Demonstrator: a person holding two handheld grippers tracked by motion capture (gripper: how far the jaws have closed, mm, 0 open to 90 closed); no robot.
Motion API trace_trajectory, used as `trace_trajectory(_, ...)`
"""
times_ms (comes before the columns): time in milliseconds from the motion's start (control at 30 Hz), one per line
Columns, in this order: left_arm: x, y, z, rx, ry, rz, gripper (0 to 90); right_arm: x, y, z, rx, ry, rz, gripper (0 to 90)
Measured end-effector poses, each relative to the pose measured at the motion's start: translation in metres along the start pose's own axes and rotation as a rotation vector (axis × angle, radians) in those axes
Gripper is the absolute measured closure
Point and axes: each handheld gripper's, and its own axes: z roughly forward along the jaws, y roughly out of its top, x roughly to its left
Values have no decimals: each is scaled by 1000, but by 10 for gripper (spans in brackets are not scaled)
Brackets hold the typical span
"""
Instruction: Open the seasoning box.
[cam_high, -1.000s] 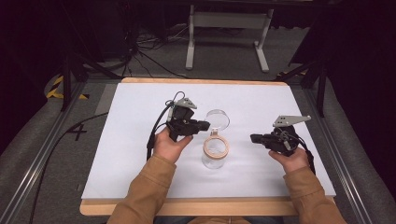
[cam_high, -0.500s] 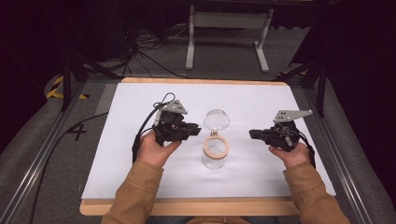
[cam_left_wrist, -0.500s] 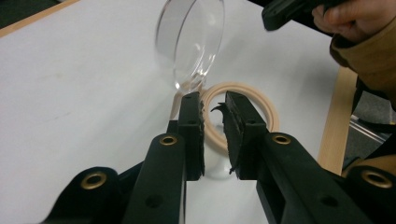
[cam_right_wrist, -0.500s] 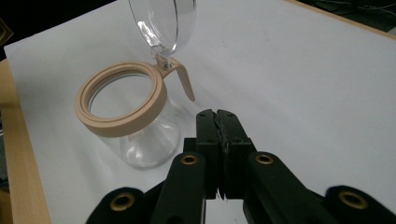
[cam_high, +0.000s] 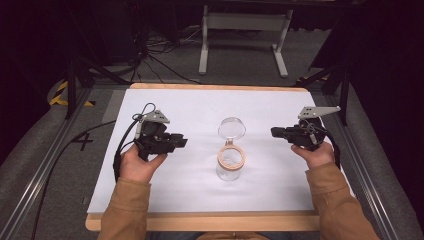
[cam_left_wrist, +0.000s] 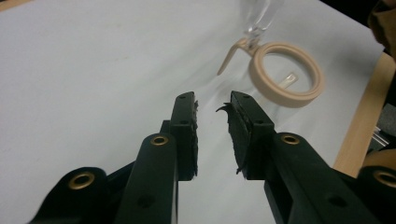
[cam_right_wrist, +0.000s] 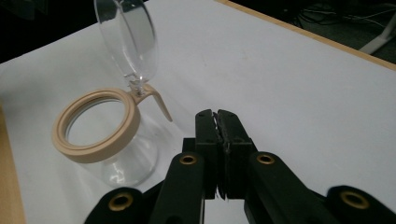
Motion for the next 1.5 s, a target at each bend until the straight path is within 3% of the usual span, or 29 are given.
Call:
trace_trajectory(100,9,-6,-1,17,22,-20,677,-8,-1,-1,14,-24,16,871)
trace_trajectory(133,10,-8,0,16,35,-58,666,-14,-3,-1,28,-51,28,869)
trace_trajectory(167,16,-10,0,24,43,-31,666,-14,-3,-1,28,-51,28,869)
trace_trajectory(233,22,-14,2,34,60,-62,651,-20,-7,-1,46,-72,42,867)
trace_trajectory(267,28,-18,4,42,65,-62,645,-25,-11,0,62,-97,56,866)
trace_trajectory(467,44,-32,11,62,109,-74,634,-42,-21,6,103,-138,95,853)
trace_trajectory(667,59,-42,18,77,132,-97,629,-52,-32,14,121,-169,112,847)
trace_trajectory(700,60,-44,20,78,138,-122,629,-54,-34,15,125,-172,115,845)
trace_trajectory(767,63,-46,25,86,142,-129,629,-57,-39,19,133,-175,119,843)
trace_trajectory(900,71,-53,38,111,158,-117,628,-61,-47,26,142,-180,119,836)
trace_trajectory(1033,75,-59,50,131,160,-136,626,-62,-55,35,163,-180,118,826)
trace_trajectory(1267,75,-62,63,126,162,-116,619,-57,-68,54,205,-176,91,813)
trace_trajectory(1500,72,-61,68,128,164,-103,609,-53,-70,59,210,-173,71,796)
